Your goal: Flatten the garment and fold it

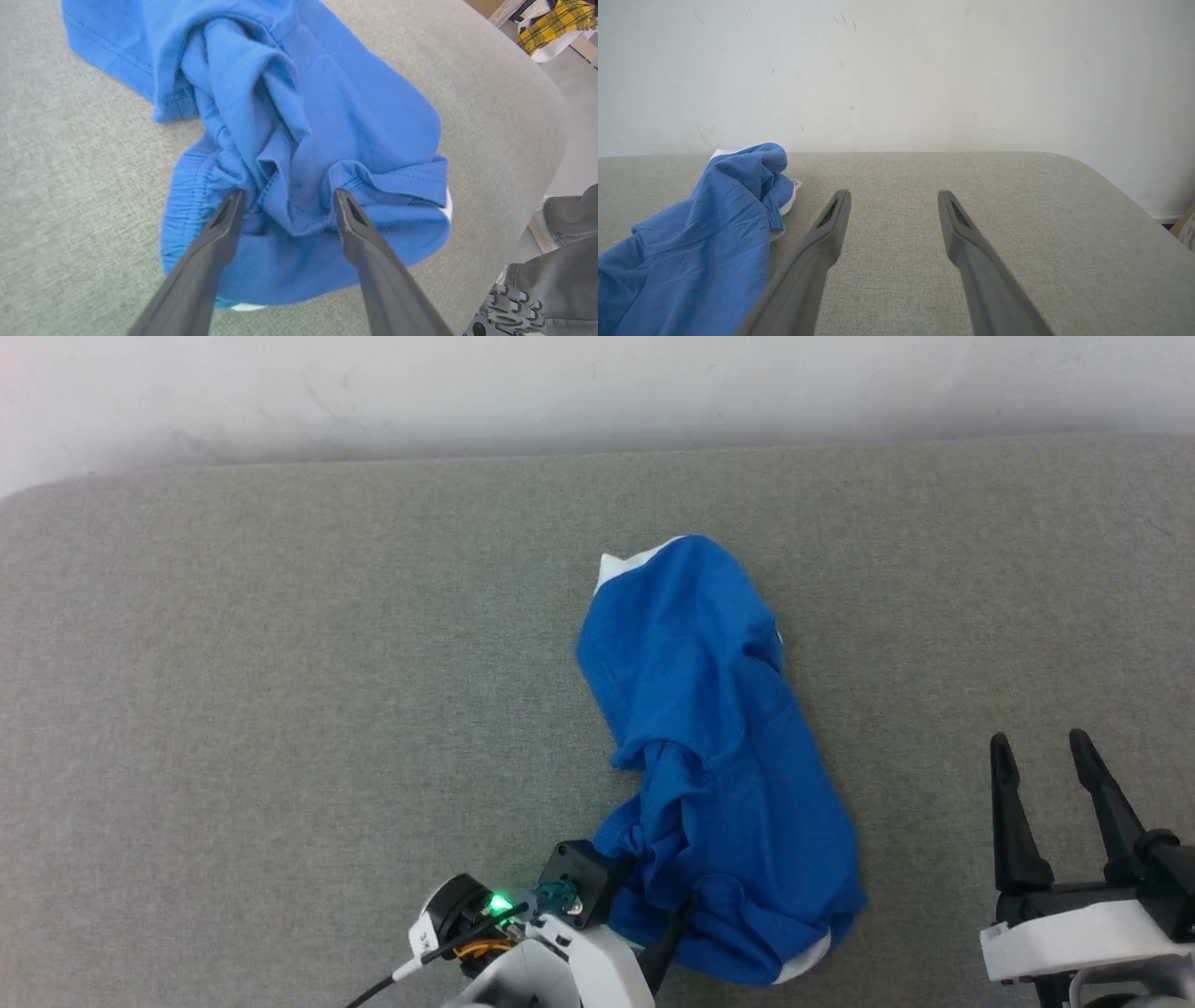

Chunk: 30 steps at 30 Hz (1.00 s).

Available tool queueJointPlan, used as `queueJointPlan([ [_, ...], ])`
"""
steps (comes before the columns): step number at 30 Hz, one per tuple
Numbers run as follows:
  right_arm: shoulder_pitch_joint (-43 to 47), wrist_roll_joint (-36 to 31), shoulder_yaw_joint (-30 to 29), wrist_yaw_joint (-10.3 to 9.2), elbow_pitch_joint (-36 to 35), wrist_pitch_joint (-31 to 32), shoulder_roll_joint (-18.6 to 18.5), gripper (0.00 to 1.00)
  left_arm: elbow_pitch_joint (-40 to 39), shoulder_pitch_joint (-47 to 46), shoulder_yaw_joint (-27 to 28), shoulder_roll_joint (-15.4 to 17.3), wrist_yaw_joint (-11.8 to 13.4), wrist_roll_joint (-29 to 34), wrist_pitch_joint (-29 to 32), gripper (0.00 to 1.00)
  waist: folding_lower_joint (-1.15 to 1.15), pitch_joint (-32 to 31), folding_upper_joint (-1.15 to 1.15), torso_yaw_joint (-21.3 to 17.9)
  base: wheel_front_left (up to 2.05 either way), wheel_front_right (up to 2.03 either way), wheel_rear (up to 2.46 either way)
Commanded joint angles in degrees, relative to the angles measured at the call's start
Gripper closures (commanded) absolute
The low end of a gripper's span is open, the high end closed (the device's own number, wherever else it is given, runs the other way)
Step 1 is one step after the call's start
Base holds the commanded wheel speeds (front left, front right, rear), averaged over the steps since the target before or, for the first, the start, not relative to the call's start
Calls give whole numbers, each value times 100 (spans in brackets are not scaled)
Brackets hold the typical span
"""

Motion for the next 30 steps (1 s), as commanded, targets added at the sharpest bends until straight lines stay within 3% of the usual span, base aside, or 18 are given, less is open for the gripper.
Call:
queueJointPlan([
  [1, -107, -9, 6, -4, 7, -29, 17, 0, 175, -185, -29, -45, 47, 49, -31, 0, 0, -1, 0, -18, 0, 0, 0],
  [2, -110, -11, 0, -4, 4, -24, 17, 0, 258, -214, -26, -75, 47, 24, -70, 1, 0, -3, 0, -26, 0, 0, 0],
  [5, -112, -16, -21, -4, 0, -10, 17, 0, 467, -310, -7, -140, 60, -2, -275, 100, 0, -16, 0, -49, 0, 0, 0],
  [13, -55, -32, -103, -4, 8, 18, 17, 0, 554, -412, 53, -220, 99, -111, -596, 100, 0, -97, 0, -40, 0, 0, 0],
  [20, -47, -12, -134, -4, 43, 56, 17, 0, -369, -430, 440, -346, 213, -735, -706, 100, 0, -180, 0, 56, 0, 0, 0],
  [26, -9, -4, -114, -4, -1, 138, 17, 0, -1332, -242, 1404, -466, 738, -1905, -1011, 100, 0, -205, 0, 130, 0, 0, 0],
  [30, 8, -3, -97, -4, -17, 176, 17, 0, -1295, 140, 2017, -230, 1107, -1830, -1254, 100, 0, -186, 0, 130, 0, 0, 0],
])
